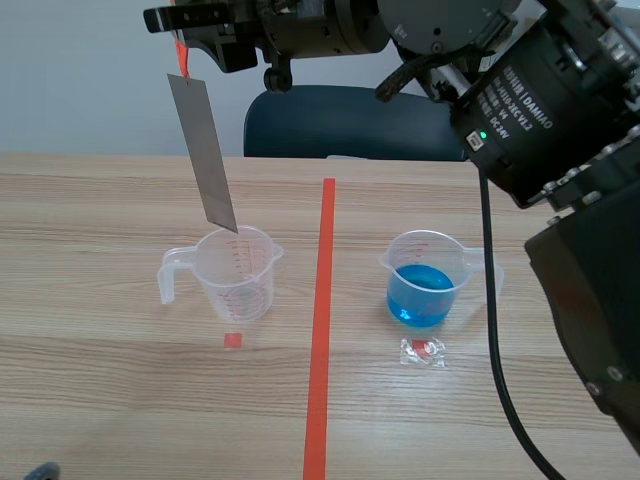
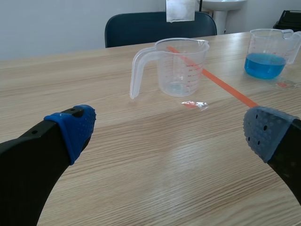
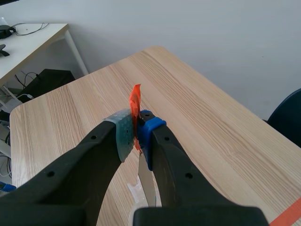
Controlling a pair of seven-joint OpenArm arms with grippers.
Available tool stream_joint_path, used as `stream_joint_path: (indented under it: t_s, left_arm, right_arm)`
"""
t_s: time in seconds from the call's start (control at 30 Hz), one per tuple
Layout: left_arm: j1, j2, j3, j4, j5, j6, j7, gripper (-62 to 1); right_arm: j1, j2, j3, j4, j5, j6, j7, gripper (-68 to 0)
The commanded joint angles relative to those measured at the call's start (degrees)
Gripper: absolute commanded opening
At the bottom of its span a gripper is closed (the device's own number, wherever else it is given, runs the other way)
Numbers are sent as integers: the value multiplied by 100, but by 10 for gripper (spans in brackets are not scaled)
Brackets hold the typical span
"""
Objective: Do the redox reaction experiment. move the plate over the left beaker
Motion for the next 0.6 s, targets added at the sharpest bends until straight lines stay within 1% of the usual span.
stream_joint_path:
  t_s: [0.0, 0.23, 0.57]
  left_arm:
    - [13, -2, -46, 107, -20, -15, -125, 14]
    - [13, -2, -46, 107, -20, -15, -291, 14]
    - [13, -2, -46, 107, -17, -13, -293, 14]
  right_arm:
    - [164, 0, -26, 98, 61, 22, 68, -671]
    - [164, 0, -26, 98, 61, 22, 66, -671]
    - [164, 0, -26, 98, 59, 22, 63, -671]
